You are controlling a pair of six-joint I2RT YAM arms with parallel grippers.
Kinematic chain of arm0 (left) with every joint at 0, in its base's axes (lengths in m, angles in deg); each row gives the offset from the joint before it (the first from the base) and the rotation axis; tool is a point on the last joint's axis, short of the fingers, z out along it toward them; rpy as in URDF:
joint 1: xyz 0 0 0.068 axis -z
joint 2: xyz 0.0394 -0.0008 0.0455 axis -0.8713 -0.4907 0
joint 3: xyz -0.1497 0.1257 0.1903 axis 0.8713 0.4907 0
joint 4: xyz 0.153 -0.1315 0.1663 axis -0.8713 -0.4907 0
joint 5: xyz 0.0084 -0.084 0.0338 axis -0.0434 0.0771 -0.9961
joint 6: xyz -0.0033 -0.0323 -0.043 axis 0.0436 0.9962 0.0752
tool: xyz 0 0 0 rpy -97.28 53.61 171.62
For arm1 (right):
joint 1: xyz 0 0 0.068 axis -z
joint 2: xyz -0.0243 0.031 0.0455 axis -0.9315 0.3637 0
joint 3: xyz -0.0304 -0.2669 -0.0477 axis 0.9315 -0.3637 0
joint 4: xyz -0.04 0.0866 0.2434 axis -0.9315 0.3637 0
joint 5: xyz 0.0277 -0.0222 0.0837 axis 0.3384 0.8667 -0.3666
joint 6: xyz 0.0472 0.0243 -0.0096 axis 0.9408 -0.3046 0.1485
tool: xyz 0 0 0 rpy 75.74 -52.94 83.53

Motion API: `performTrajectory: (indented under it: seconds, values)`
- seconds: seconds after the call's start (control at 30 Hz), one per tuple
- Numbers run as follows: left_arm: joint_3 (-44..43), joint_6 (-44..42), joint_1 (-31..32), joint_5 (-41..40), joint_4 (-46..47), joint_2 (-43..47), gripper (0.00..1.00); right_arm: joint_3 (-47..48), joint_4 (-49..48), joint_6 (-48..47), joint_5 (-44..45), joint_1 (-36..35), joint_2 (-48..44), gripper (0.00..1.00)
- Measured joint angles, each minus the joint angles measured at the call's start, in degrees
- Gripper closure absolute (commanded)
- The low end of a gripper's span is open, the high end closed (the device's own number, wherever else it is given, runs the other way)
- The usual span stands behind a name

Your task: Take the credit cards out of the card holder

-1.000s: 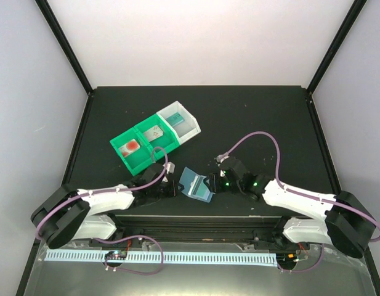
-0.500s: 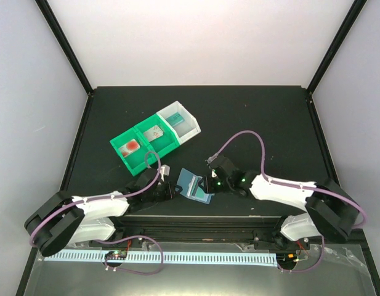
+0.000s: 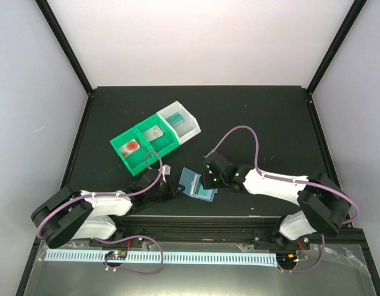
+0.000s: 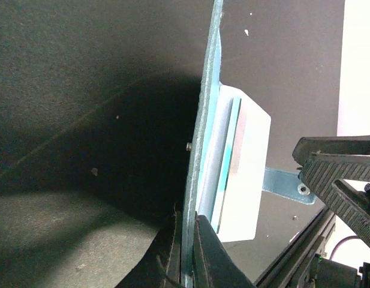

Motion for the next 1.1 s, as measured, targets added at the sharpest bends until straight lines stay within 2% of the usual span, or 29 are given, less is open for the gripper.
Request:
performTrajectory:
  seconds: [0.23, 0.43, 0.6, 0.73, 0.9, 1.1]
  values:
    - [-0.13, 2.45, 1.53, -2.38, 1.25, -0.48, 0.98, 1.01, 1.55, -0.07, 3.5, 0.0, 2.62, 0.7]
    - [-0.13, 3.74, 2.29, -4.2, 1.22, -0.5, 0.98, 0.7, 1.6, -1.03, 5.01, 0.0, 4.76, 0.79]
    - [-0.13, 4.15, 2.64, -4.52, 0.33, -0.33, 0.74, -1.79, -2.51, -2.56, 5.05, 0.02, 4.74, 0.79]
    - [-0.09, 3.61, 2.78, -4.13, -4.83, 2.75, 0.55, -2.84, -5.57, -4.76, 4.96, 0.02, 4.74, 0.78]
    - [-1.68, 1.33, 2.78, -4.17, -15.85, 12.41, 0.5, -4.24, -9.16, -7.43, 4.44, 0.02, 4.79, 0.79]
    - [-12.02, -4.63, 2.8, -3.65, -25.4, 16.0, 0.54, -5.42, -11.45, -8.57, 3.91, 0.04, 4.48, 0.79]
